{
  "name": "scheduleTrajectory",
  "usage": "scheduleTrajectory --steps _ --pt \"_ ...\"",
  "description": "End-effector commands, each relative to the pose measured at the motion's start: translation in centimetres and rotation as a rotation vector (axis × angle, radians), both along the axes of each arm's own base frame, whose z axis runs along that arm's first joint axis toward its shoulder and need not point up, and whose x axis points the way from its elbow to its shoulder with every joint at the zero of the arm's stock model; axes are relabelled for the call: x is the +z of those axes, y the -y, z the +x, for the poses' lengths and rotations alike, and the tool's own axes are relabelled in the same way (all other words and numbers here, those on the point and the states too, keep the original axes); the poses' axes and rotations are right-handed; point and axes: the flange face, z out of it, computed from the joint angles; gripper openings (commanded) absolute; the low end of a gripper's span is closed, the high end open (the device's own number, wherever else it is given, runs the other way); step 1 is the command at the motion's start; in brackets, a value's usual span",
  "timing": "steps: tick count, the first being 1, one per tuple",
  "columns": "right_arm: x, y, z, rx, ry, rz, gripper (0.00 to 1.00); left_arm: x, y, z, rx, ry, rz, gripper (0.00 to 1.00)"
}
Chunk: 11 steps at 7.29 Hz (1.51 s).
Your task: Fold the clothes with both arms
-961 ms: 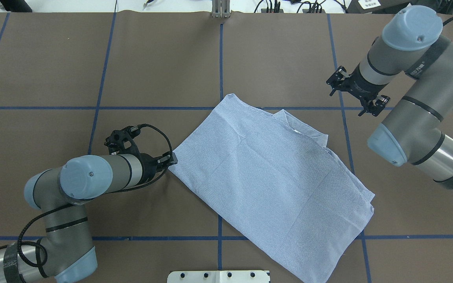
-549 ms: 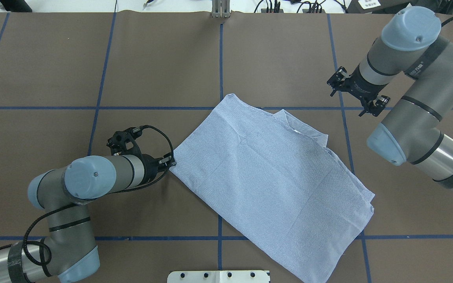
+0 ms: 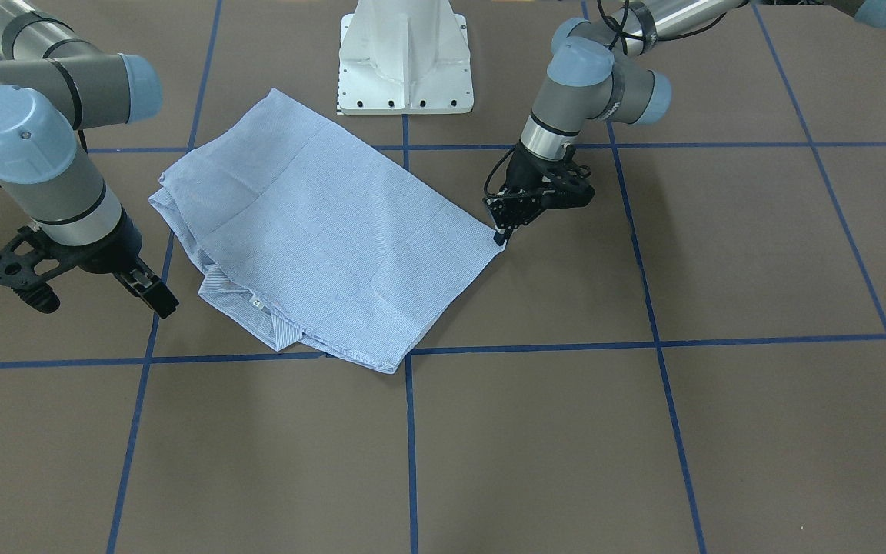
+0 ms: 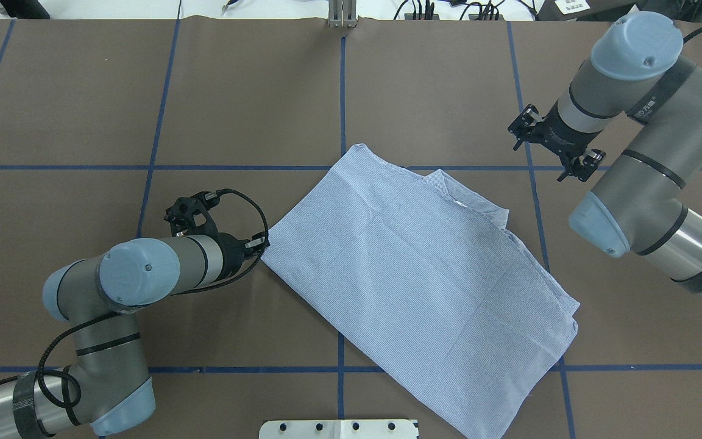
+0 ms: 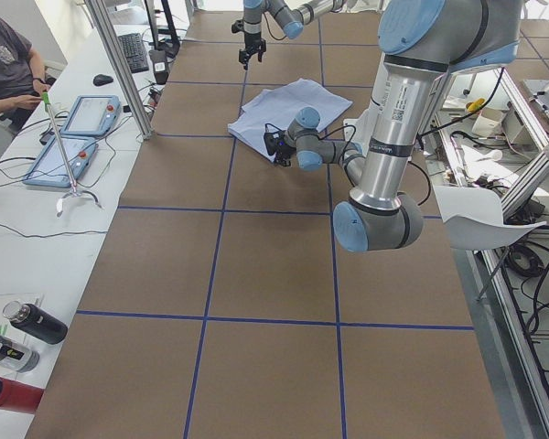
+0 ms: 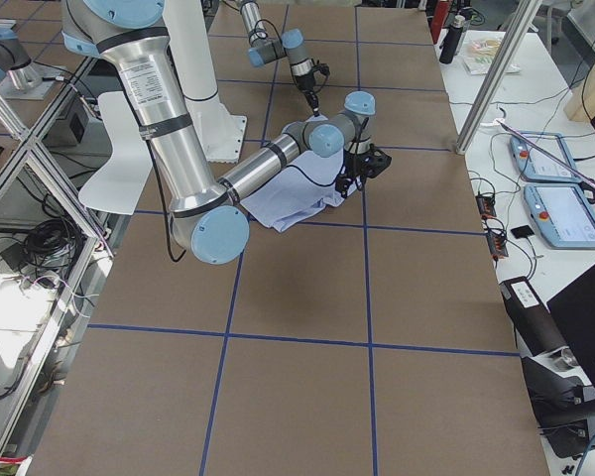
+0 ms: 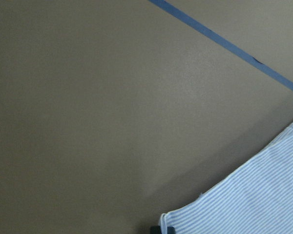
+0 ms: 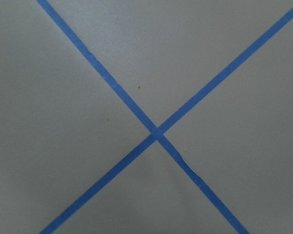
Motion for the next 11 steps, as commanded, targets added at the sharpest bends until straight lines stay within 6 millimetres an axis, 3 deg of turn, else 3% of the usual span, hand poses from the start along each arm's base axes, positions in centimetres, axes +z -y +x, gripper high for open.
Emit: scheduleTrajectory --steps 1,4,6,7,9,11 --pt "0.0 0.1 -0.1 0.001 0.001 -0.001 1.00 -1.3 4.5 -2.9 -0.039 0.039 0.112 0.00" --pt "-0.5 0.1 -0.2 -0.001 0.007 0.004 1.00 -3.3 17.6 -3.9 -0.151 0.130 0.191 0.00" --pt "-1.6 0.1 -0.5 -0.001 0.019 0.016 1.00 -3.0 23.4 -1.5 -0.183 0.144 0.206 0.00" --pt "-2.1 0.0 -0.8 -0.001 0.024 0.020 1.00 -4.1 26.1 -0.8 -0.188 0.169 0.218 0.00" --pt "-3.0 -0.1 -1.3 -0.010 0.034 0.033 1.00 -4.0 29.3 -3.2 -0.178 0.230 0.263 0.05" --pt "-3.9 -0.4 -2.4 -0.020 0.066 0.068 1.00 -4.6 31.4 -2.7 -0.177 0.246 0.246 0.05"
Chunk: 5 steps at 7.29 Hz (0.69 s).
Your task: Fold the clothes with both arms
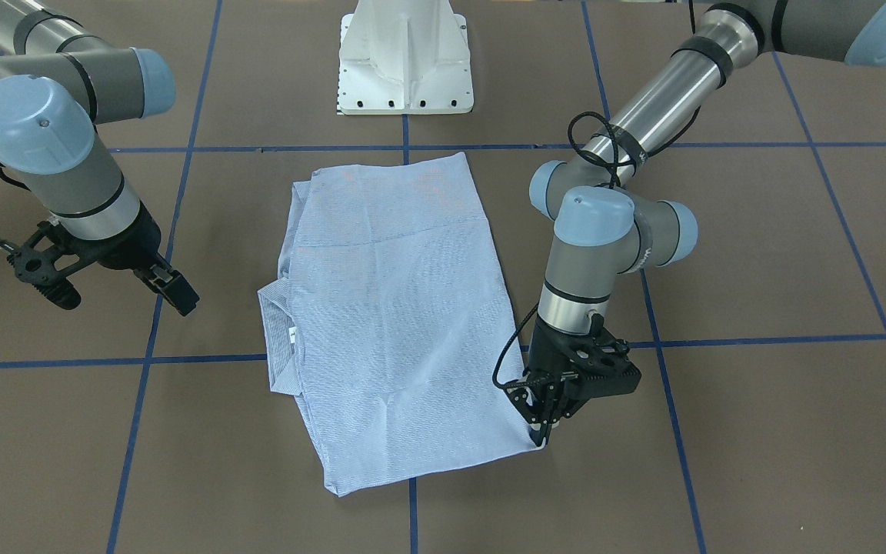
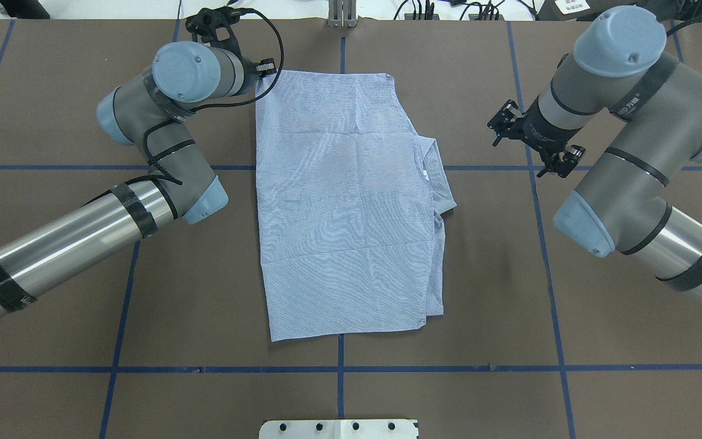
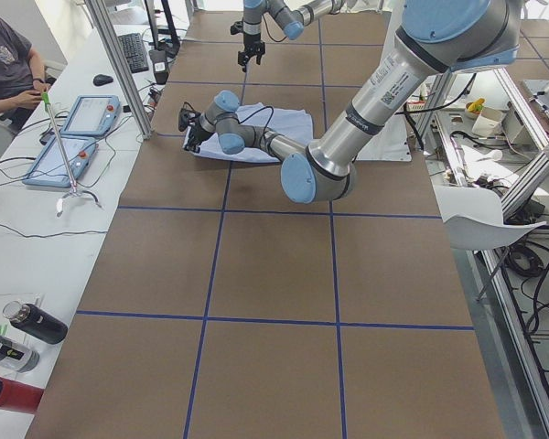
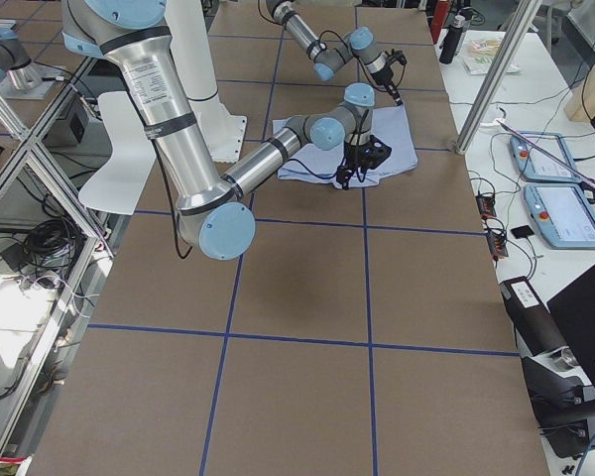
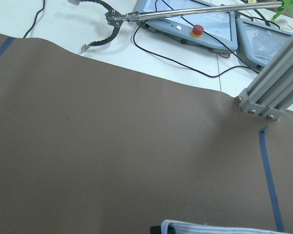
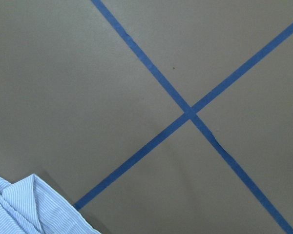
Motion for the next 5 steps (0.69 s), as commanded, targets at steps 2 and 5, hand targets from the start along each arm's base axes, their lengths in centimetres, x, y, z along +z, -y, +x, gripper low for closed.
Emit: scheduleTrajectory --steps 2,5 --pt "-0.6 -0.8 -1.8 -0.001 -0.008 0.055 1.00 -1.8 2.8 0.5 -0.009 0.016 -0.008 0.13" --pt "-1.8 -2.5 -4.1 -0.014 0.022 0.071 1.00 -1.8 5.3 -2.4 -0.001 0.043 0.005 0.80"
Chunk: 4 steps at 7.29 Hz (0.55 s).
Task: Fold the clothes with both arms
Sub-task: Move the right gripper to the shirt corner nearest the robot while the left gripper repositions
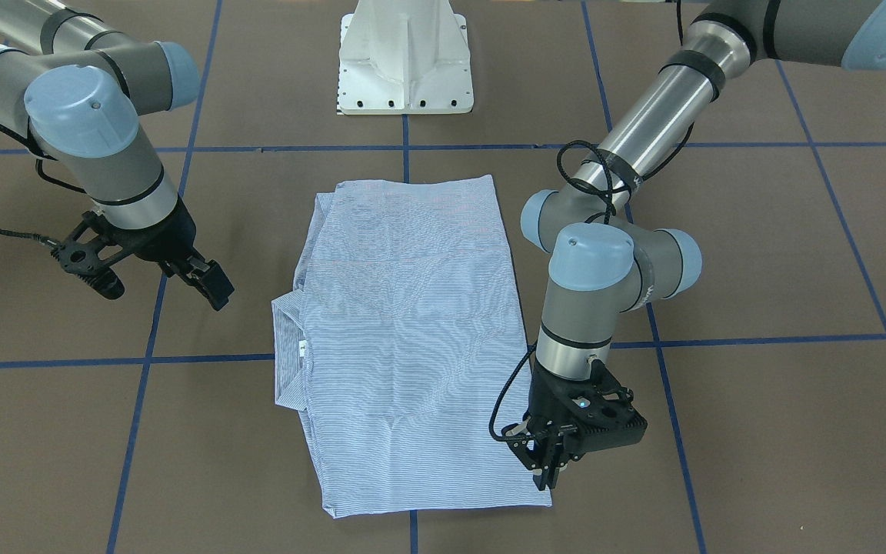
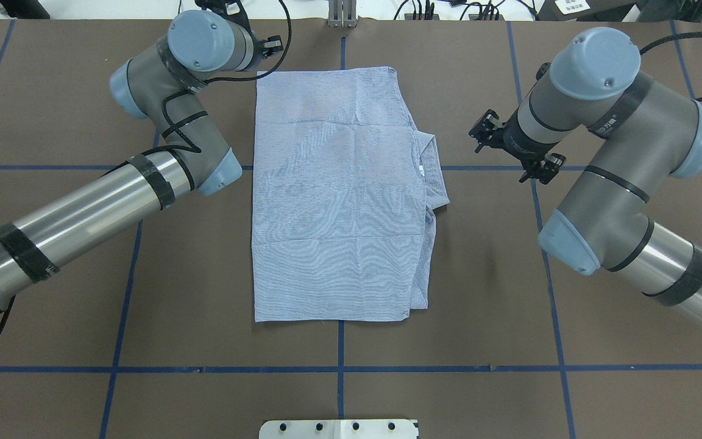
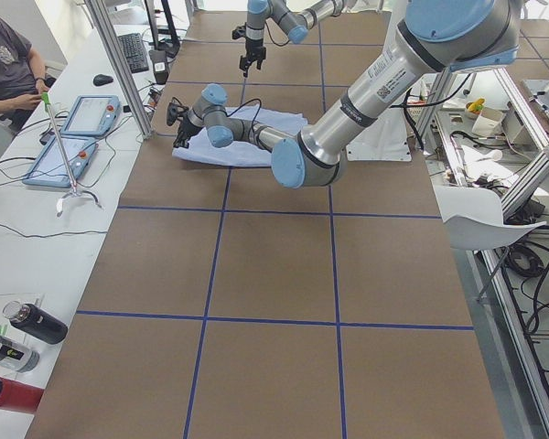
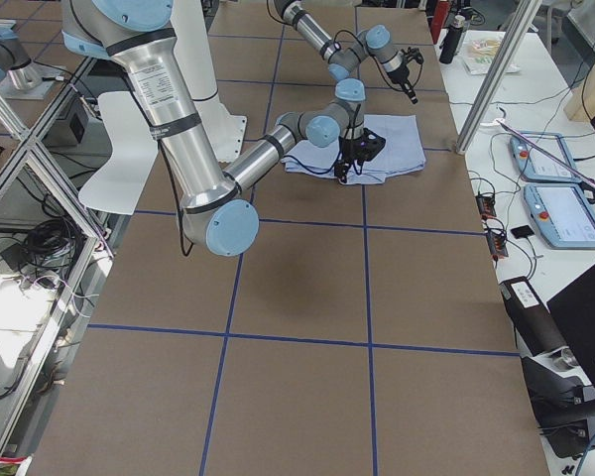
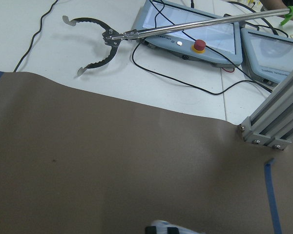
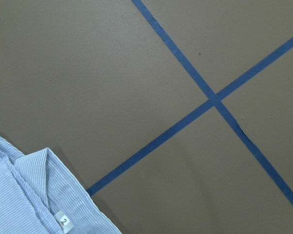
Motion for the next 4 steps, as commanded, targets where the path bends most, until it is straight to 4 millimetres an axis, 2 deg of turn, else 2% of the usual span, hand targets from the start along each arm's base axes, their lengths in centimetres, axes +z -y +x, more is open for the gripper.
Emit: scheduleTrajectory --steps 1,2,3,4 --pt "-1.2 -2.2 -3.1 -0.004 0.051 0.007 1.00 -0.3 2.7 -4.8 0.032 -0.001 0.008 0.81" --pt "-1.9 -3.8 -4.9 0.030 0.077 -0.014 1.00 0.0 2.5 -7.1 0.056 -0.004 0.031 0.81" --pt "-2.7 -7.2 -8.2 0.072 0.080 -0.027 1.00 0.7 0.4 -8.2 0.092 -0.031 0.035 0.81" --pt "-3.1 -10.8 -11.5 0.137 0.082 -0.060 1.00 2.1 -0.1 -8.6 0.103 -0.035 0.030 0.81"
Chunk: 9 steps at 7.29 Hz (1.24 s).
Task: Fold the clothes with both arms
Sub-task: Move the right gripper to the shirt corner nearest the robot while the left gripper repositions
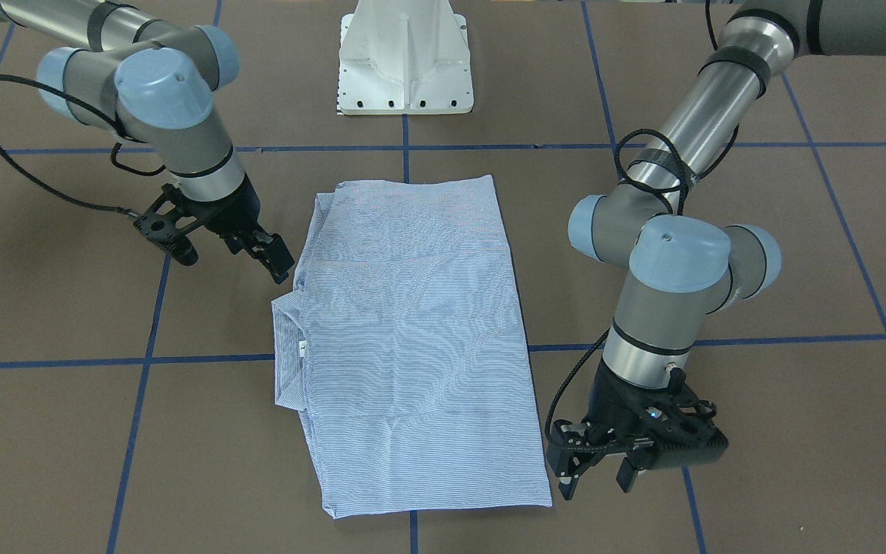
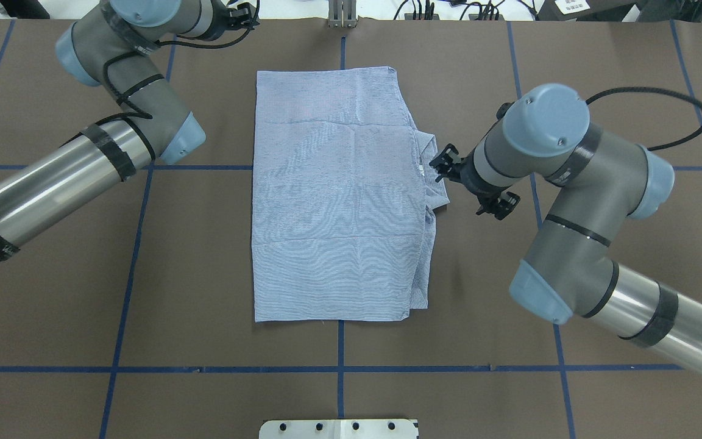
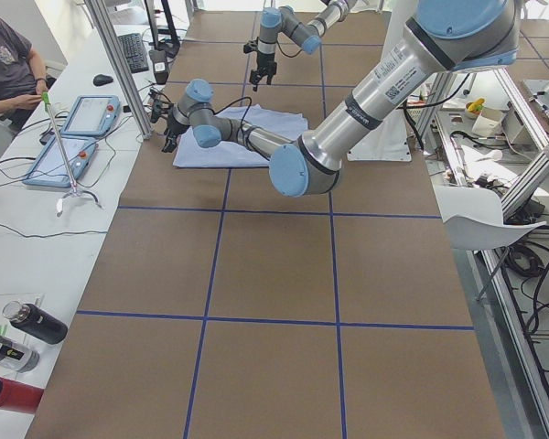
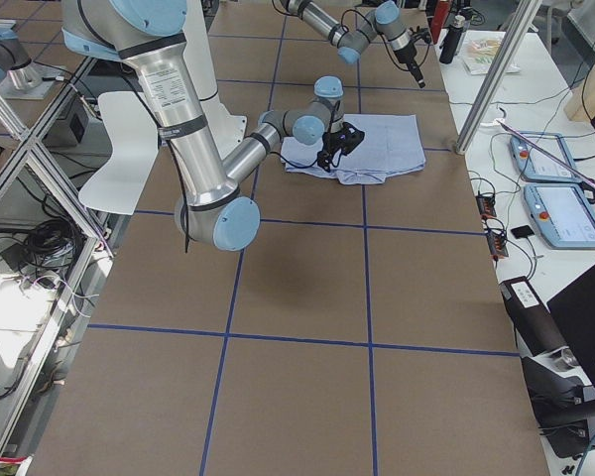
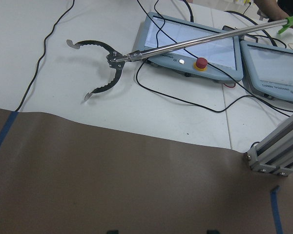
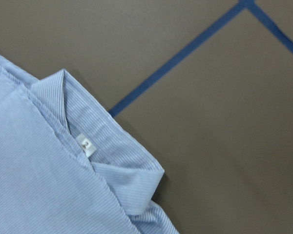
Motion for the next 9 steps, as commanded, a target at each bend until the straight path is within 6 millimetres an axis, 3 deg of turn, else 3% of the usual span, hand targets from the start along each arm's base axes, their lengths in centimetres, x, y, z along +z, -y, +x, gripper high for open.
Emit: scheduleTrajectory --steps 1,4,9 --pt "-1.0 -7.6 -6.2 0.114 0.020 -0.067 1.00 2.0 -2.0 -1.6 0.036 -0.020 0.000 0.81" --pt "-0.7 -14.9 -11.4 0.288 0.040 -0.115 1.00 2.4 -3.0 -2.0 0.058 -0.041 -0.016 0.81" --pt "0.4 -15.9 -11.5 0.268 0.011 -0.129 0.99 1.5 -3.4 -1.8 0.050 -0.066 -0.027 0.81"
